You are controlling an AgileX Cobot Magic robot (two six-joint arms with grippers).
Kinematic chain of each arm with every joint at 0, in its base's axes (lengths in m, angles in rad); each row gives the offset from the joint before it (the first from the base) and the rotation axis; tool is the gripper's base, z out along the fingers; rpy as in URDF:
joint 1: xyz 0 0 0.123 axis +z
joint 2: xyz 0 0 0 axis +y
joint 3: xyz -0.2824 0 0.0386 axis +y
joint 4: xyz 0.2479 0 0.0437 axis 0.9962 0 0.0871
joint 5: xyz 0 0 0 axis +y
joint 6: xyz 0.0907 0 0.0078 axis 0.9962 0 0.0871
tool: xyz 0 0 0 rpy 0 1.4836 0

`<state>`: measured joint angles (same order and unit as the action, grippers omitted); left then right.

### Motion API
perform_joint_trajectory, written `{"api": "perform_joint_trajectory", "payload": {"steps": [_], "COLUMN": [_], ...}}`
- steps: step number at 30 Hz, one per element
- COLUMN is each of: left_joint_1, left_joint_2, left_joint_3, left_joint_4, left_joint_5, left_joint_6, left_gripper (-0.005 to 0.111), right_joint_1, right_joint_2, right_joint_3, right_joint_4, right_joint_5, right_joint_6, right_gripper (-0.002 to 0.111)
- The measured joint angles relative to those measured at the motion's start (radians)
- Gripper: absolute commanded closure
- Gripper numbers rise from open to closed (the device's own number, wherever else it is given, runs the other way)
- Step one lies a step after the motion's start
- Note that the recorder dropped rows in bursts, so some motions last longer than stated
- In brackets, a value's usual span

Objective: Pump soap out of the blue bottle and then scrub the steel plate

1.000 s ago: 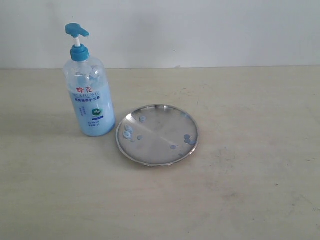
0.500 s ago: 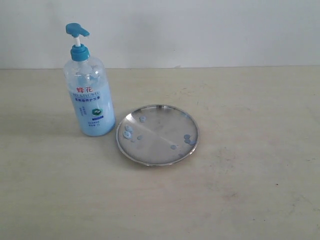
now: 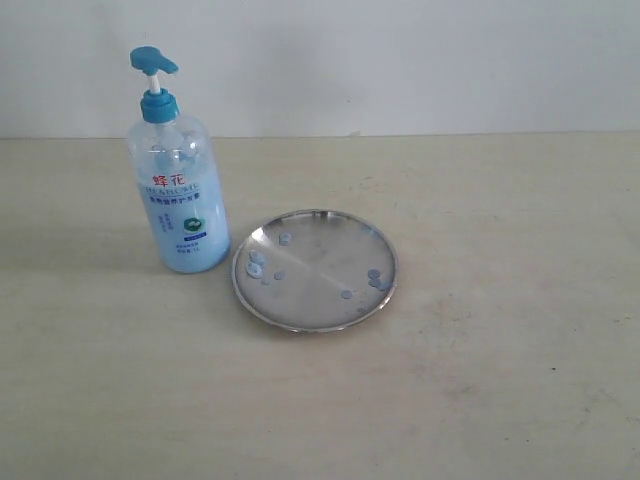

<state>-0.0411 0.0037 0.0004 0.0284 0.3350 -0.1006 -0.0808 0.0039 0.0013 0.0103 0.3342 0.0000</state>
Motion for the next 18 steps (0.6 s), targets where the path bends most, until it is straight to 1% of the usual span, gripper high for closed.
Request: {"api": "perform_joint_trajectory", "payload": {"steps": [3,18], "left_joint_1": [-0.023,-0.028], "left_joint_2": [0.0,0.0], "left_joint_3": [0.0,0.0], "left_joint_4": [0.0,0.0], "left_joint_5": [0.017,0.021], "left_joint_6": [0.011,0.015], "left_gripper": [0.102,0.102], "right_joint_1": [0.0,0.0], "right_joint_2": [0.0,0.0], "right_joint_3": [0.0,0.0], "right_joint_4": [0.0,0.0], "right_joint_5": [0.0,0.0], "right_joint_6": [0.0,0.0], "right_gripper": [0.108,0.108]}}
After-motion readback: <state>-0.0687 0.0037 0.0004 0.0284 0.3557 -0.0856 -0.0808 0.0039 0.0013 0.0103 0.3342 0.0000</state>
